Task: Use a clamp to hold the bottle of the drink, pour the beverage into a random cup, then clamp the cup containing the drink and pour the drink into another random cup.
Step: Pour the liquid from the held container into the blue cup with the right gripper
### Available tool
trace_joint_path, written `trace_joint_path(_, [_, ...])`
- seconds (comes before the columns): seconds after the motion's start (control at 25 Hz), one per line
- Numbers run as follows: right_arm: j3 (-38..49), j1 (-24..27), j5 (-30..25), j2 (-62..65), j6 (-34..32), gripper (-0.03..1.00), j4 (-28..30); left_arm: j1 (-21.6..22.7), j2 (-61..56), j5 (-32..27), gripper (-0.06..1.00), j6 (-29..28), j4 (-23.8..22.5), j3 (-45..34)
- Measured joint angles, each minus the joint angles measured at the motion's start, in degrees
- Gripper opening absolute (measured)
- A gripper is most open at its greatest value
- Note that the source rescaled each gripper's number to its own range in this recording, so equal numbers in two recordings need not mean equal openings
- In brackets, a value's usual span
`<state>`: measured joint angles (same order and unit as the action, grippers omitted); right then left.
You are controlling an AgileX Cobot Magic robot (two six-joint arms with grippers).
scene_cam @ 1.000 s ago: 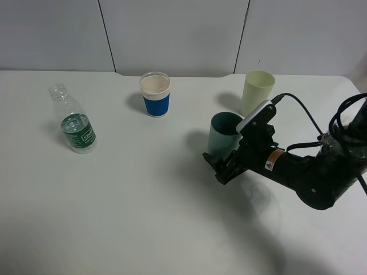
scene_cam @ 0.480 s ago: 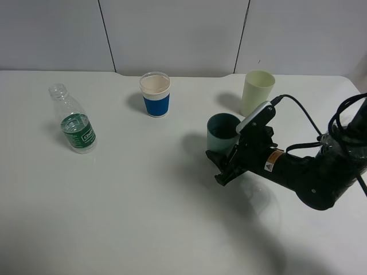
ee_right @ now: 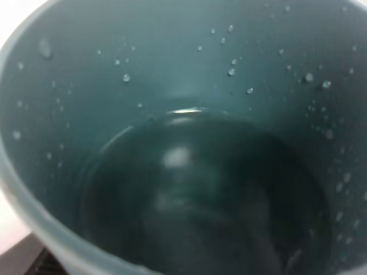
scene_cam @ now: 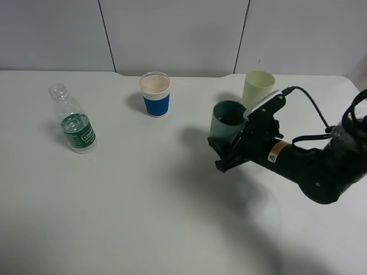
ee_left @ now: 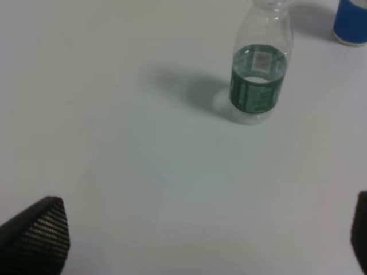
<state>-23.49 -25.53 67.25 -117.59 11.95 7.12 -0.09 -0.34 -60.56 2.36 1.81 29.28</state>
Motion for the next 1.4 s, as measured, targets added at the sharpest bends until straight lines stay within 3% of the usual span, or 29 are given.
trace_joint_path(0.28, [0.0,0.0,-4.0,7.3,-1.3,0.00,-3.1,0.0,0.0,0.0,1.00,0.0,0.0,0.0])
trace_joint_path(0.4, [0.1,0.0,-8.7,11.7,-1.7,0.00,-5.2,0.0,0.0,0.0,1.00,0.0,0.0,0.0])
trace_joint_path(0.68, [-1.6,0.0,-22.8,23.8,-4.6,0.00,-11.1,0.0,0.0,0.0,1.00,0.0,0.0,0.0])
trace_joint_path(0.72, [-2.5,0.0,-25.8,24.5,-4.8,0.00,-11.3,0.0,0.0,0.0,1.00,0.0,0.0,0.0])
trace_joint_path(0.76, [-5.8,0.0,-32.7,25.7,-4.8,0.00,-11.7,0.0,0.0,0.0,1.00,0.0,0.0,0.0])
trace_joint_path(0.8, [-5.8,0.0,-32.7,25.7,-4.8,0.00,-11.7,0.0,0.0,0.0,1.00,0.0,0.0,0.0])
trace_joint_path(0.96, [-13.1,0.0,-45.0,26.1,-4.8,0.00,-11.7,0.0,0.0,0.0,1.00,0.0,0.0,0.0])
trace_joint_path(1.16, [-19.4,0.0,-52.7,26.1,-4.9,0.00,-11.1,0.0,0.0,0.0,1.00,0.0,-0.1,0.0])
trace_joint_path(1.32, [-25.9,0.0,-58.3,25.9,-6.8,0.00,-7.9,0.0,0.0,0.1,1.00,0.0,-0.1,0.0])
trace_joint_path(1.4, [-31.3,0.0,-62.7,23.8,-11.0,0.00,-2.2,0.0,0.0,0.1,1.00,0.0,-0.1,0.0])
